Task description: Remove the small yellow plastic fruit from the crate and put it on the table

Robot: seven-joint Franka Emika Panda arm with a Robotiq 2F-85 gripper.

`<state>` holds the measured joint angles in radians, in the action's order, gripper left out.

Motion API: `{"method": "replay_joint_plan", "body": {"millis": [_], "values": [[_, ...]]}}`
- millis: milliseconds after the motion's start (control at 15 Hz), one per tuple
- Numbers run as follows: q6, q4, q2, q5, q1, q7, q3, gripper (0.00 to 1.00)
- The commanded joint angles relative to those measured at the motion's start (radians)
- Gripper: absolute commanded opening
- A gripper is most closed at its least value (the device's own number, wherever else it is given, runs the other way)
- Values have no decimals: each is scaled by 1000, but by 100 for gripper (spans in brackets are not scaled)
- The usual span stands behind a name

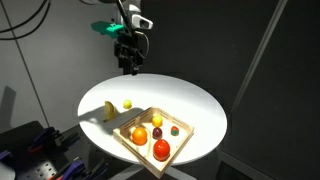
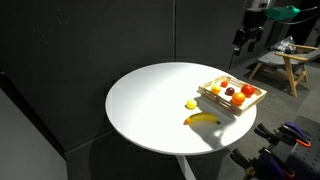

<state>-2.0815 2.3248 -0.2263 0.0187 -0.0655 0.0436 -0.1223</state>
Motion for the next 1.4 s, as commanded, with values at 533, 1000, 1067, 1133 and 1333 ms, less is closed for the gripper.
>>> {"method": "replay_joint_plan", "body": {"millis": [533, 1000, 1067, 1133, 1333], "values": [[-117, -94, 190, -7, -41, 247, -43, 100], [-115, -57, 171, -1, -40, 214, -31, 100], [-115, -57, 171, -1, -40, 214, -31, 100], [-115, -57, 171, -1, -40, 214, -31, 100], [-115, -57, 171, -1, -40, 214, -31, 100]]}}
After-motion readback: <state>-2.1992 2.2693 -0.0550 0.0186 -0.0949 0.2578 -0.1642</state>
